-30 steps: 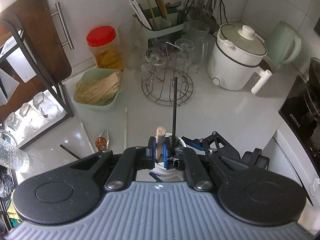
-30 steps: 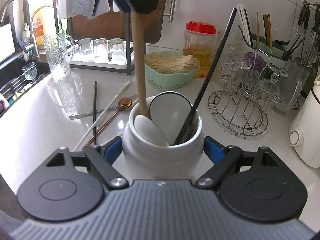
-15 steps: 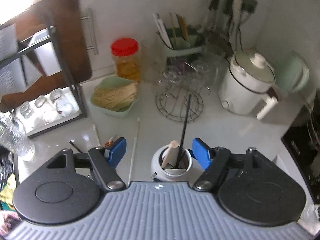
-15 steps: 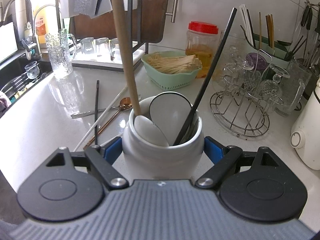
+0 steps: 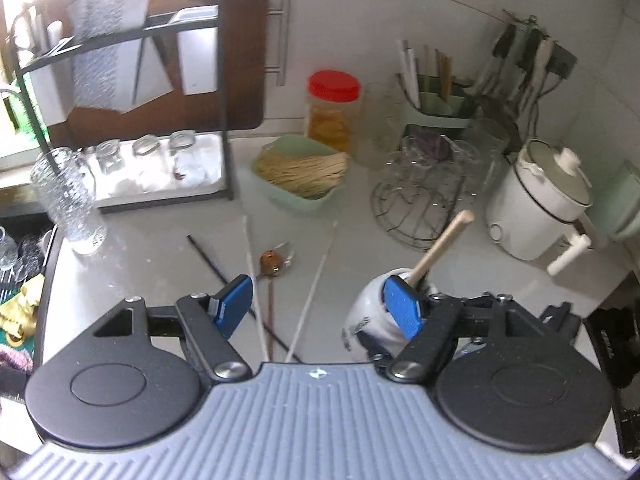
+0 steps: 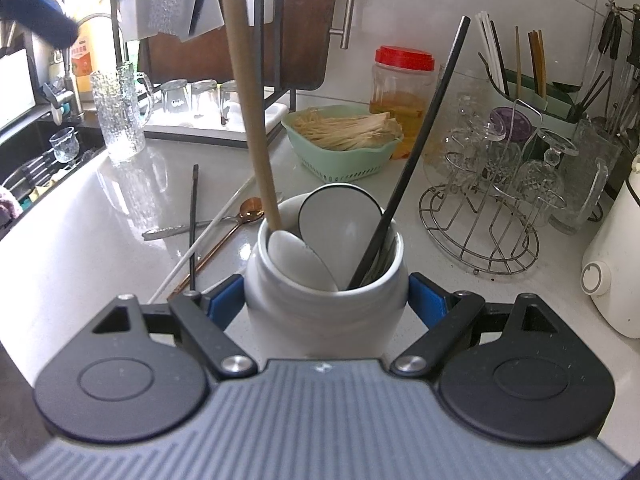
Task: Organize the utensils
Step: 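Move the left tool to the pile and grasp a white chopstick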
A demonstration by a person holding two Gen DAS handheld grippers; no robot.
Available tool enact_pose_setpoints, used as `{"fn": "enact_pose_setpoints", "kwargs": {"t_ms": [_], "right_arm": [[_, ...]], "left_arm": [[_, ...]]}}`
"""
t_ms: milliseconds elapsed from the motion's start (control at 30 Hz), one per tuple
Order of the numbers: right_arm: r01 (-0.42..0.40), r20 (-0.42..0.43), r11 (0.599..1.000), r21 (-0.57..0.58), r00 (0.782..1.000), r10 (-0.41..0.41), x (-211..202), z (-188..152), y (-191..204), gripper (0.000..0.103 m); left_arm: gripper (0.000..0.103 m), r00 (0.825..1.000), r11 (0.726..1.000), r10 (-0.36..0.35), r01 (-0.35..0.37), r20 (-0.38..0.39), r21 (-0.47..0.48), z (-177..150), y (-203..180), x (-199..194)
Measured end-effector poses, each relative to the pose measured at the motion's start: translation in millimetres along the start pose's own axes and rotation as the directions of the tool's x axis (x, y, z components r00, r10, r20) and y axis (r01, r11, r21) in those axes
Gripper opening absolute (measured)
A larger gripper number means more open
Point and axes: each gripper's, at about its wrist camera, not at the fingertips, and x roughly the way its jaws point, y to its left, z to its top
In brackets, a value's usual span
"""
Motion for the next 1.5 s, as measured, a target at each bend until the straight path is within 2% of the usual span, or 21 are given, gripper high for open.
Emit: {"fn": "enact_pose_setpoints", "kwargs": {"t_ms": [133,233,767,867,1067,1267,1500], "right_arm": [[0.007,0.010,1.000,0.009,1.000,-0.007,0.0,-1.7,0.7,0.090],[0.015,-0.003,1.000,0.013,1.000,-0.015,0.9,0.5,1.8,0.090],[0.096,-0.006,0.992,0.087,0.995,-0.095,-1.4,-1.0,9.8,0.090],[0.106,-0.001,0.990,0.092,0.994,-0.106,-1.3,-1.5,11.4,0.090],[0.121,-0.011,0.987,0.103,0.993,-0.121,1.4,2.0,13.9,0.090],[0.132,-0.023,0.985,0.113,0.991,-0.130,2.0,3.3,14.8,0.090],[0.154,-0.037,0.980,0.130,0.988,-0.150,7.4,8.6,17.7,0.090]], "left_arm": [[0.077,1.000,1.000,0.000,0.001,0.013,-0.028,-8.6,16.3,13.2],[0.077,1.000,0.999,-0.006,0.005,-0.021,-0.051,-14.3,29.2,34.6],[0.077,0.999,1.000,0.016,-0.015,-0.048,0.015,-39.7,72.5,88.2],[0.077,0.997,1.000,0.005,-0.005,-0.071,0.010,-39.1,85.8,100.5],[0.077,0.992,0.998,0.045,-0.039,-0.118,0.048,-36.8,105.6,125.3],[0.077,0.986,0.998,0.009,0.002,-0.165,0.068,-30.4,115.5,151.1],[0.077,0.977,0.996,-0.074,0.084,-0.201,0.041,-15.5,114.7,175.6]]}}
